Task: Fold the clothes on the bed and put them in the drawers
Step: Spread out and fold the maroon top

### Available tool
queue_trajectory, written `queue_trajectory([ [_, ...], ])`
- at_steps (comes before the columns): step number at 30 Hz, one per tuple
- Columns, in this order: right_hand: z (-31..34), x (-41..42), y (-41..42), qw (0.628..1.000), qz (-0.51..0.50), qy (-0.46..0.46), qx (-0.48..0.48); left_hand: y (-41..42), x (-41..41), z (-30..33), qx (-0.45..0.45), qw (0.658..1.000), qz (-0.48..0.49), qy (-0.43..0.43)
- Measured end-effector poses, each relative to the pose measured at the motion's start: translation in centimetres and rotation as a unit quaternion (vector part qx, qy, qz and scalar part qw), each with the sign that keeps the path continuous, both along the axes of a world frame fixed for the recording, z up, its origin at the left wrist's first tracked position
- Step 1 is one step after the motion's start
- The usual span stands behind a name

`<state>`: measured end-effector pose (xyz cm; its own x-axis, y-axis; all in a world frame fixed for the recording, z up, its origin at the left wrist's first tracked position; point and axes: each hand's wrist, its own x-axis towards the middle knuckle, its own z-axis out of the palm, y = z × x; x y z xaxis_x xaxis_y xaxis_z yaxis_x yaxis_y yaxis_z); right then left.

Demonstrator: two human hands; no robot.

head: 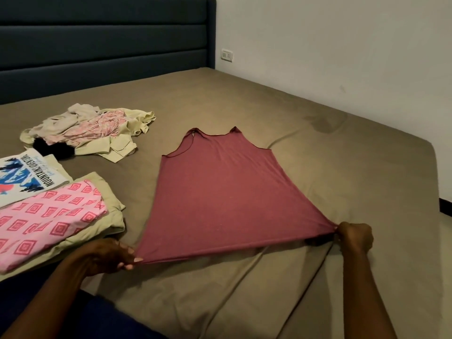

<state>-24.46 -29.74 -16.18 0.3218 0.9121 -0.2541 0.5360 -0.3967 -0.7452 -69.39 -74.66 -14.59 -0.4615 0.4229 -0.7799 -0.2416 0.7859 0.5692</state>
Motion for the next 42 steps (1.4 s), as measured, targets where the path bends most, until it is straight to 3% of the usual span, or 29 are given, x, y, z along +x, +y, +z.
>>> queue_trajectory([
  [4, -1.9, 0.0, -0.6, 0.998, 0.035, -0.058, 0.016, 0.8, 0.5, -1.0, -0.065, 0.992, -0.107, -0.003],
  [7, -2.4, -0.3, -1.6, 0.992, 0.072, -0.092, 0.053, 1.4, 1.4, -0.8, -0.076, 0.989, -0.122, 0.02],
  [10, -2.6, -0.5, -1.7, 0.982, 0.082, -0.157, 0.069, 1.6, 2.3, -0.1, -0.101, 0.979, -0.157, 0.075],
  [15, -2.8, -1.8, -0.9, 0.942, 0.199, -0.243, 0.119, 1.5, 2.2, -0.4, -0.121, 0.952, -0.206, 0.192],
  [17, -2.9, -2.4, -0.2, 0.934, 0.239, -0.221, 0.144, 2.1, 2.2, -0.8, -0.098, 0.936, -0.191, 0.28],
  [20, -3.4, -4.1, 2.0, 0.925, 0.299, -0.162, 0.167, 4.1, 1.1, -1.6, -0.076, 0.864, -0.126, 0.481],
  [25, -3.7, -9.5, 9.2, 0.951, 0.282, 0.105, 0.072, 9.6, -2.3, -4.0, 0.041, 0.815, -0.077, 0.573],
  [29, -3.7, -14.8, 14.1, 0.932, 0.301, 0.196, 0.054, 14.9, -7.0, -5.6, 0.074, 0.81, -0.064, 0.578],
  [36, -4.5, -23.2, 21.2, 0.91, 0.324, 0.246, 0.081, 23.6, -15.4, -5.3, 0.038, 0.818, -0.109, 0.563],
  [42, -5.7, -28.4, 25.4, 0.904, 0.3, 0.296, 0.073, 28.1, -19.9, -5.8, 0.069, 0.831, -0.111, 0.54],
])
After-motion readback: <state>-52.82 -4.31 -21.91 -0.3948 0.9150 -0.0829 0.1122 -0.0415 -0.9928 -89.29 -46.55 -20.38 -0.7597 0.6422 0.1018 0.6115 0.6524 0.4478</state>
